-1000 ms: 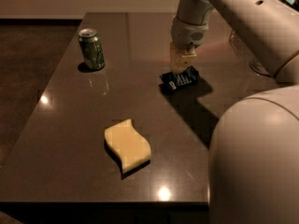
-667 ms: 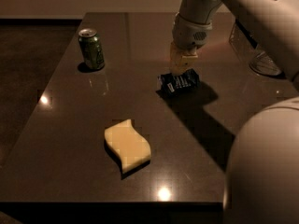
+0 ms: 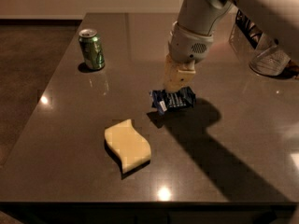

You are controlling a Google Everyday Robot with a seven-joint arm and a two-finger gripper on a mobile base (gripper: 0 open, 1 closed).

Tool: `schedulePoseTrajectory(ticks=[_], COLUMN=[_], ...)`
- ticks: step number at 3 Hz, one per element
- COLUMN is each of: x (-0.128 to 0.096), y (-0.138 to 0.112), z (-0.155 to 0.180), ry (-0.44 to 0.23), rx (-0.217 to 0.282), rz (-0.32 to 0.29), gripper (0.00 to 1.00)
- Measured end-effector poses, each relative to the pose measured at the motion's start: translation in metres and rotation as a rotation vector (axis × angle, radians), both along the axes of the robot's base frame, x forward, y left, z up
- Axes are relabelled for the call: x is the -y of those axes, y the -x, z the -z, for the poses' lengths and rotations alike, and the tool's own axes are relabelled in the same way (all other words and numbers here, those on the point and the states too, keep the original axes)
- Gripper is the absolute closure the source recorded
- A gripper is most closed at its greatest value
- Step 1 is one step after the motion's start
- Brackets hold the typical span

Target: Move rxbar blueberry near sponge

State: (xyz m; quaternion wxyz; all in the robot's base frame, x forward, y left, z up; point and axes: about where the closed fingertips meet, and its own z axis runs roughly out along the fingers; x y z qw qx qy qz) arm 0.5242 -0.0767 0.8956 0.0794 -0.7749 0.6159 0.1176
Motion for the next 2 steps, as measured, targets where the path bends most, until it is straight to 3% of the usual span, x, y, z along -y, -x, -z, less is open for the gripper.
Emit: schedulePoseTrajectory(ticks=[1, 2], x=[-0.014, -0.026], y=[0.039, 0.065], z=[0.005, 0.005], ry=[-0.019, -0.044], rx=[-0.052, -0.088], rz=[0.014, 0.031], gripper=[1.00, 0.81])
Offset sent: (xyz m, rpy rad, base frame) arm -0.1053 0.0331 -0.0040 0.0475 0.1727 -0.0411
